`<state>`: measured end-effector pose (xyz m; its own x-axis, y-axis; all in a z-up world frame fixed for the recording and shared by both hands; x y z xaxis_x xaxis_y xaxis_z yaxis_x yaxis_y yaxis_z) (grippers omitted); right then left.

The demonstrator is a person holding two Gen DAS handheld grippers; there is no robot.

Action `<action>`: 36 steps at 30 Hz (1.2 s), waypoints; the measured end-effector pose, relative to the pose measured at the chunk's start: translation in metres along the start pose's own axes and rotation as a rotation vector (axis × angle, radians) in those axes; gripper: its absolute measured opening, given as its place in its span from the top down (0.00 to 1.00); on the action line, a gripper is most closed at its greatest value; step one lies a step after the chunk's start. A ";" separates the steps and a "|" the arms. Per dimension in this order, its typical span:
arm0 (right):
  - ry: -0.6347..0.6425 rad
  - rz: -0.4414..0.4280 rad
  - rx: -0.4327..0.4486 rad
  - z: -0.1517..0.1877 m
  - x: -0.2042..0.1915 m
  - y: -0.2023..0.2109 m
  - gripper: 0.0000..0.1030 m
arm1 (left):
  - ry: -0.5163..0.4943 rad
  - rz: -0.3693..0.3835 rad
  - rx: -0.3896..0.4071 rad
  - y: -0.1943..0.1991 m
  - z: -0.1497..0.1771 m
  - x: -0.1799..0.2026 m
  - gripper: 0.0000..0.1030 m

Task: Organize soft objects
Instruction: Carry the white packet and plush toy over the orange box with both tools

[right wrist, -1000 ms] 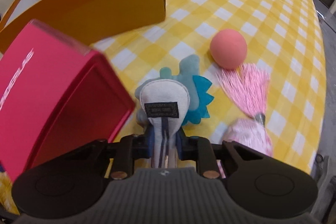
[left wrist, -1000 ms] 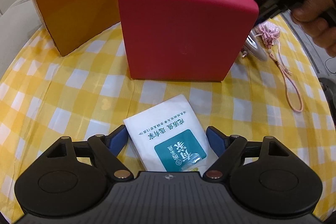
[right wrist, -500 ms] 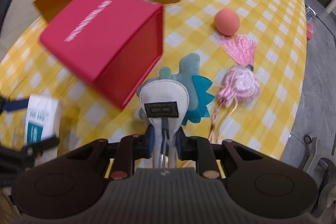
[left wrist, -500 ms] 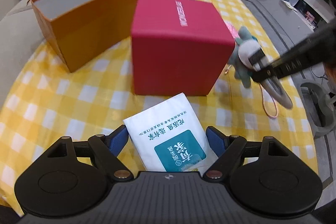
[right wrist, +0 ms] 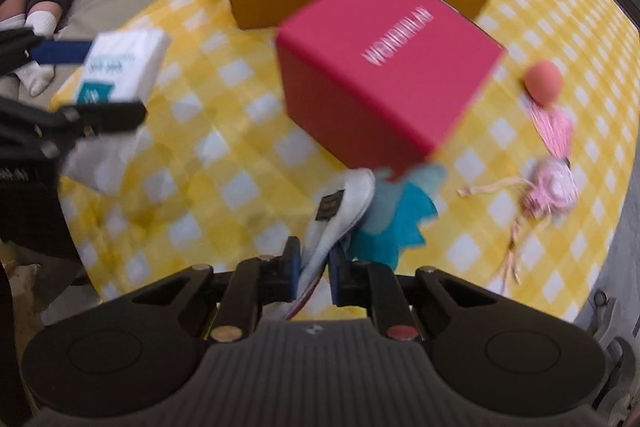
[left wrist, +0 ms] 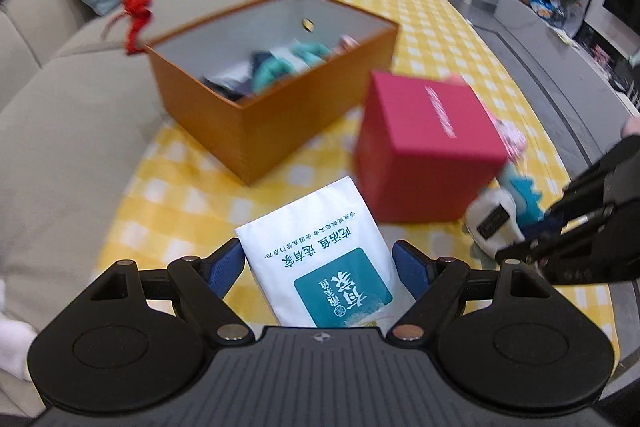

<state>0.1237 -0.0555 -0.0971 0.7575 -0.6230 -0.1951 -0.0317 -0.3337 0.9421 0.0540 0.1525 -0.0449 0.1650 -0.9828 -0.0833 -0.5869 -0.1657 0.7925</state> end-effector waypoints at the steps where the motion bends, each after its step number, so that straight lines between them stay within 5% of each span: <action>1: 0.002 0.007 -0.006 -0.004 -0.002 -0.002 0.88 | 0.006 -0.006 0.007 0.003 -0.002 -0.007 0.10; 16: 0.025 0.005 -0.062 0.003 -0.039 0.019 0.97 | 0.057 0.030 0.037 0.010 -0.016 -0.038 0.10; 28: 0.106 -0.021 0.070 -0.101 -0.070 0.035 0.97 | -0.016 -0.011 0.088 0.014 -0.073 -0.066 0.10; 36: 0.120 0.018 0.122 -0.159 -0.057 0.053 0.97 | -0.053 -0.001 0.115 -0.004 -0.116 -0.075 0.10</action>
<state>0.1822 0.0746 0.0074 0.8282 -0.5433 -0.1375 -0.1196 -0.4111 0.9037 0.1361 0.2365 0.0285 0.1258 -0.9849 -0.1185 -0.6744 -0.1725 0.7180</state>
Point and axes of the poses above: each gripper's, at about its wrist camera, not at the fingertips, and y roughly against the way its jaws point, x to its right, z to its underside, the point moved 4 cm from there along -y, roughly the way its jaws point, and after that the axes turned 10 degrees about -z, right-handed, at the moved point
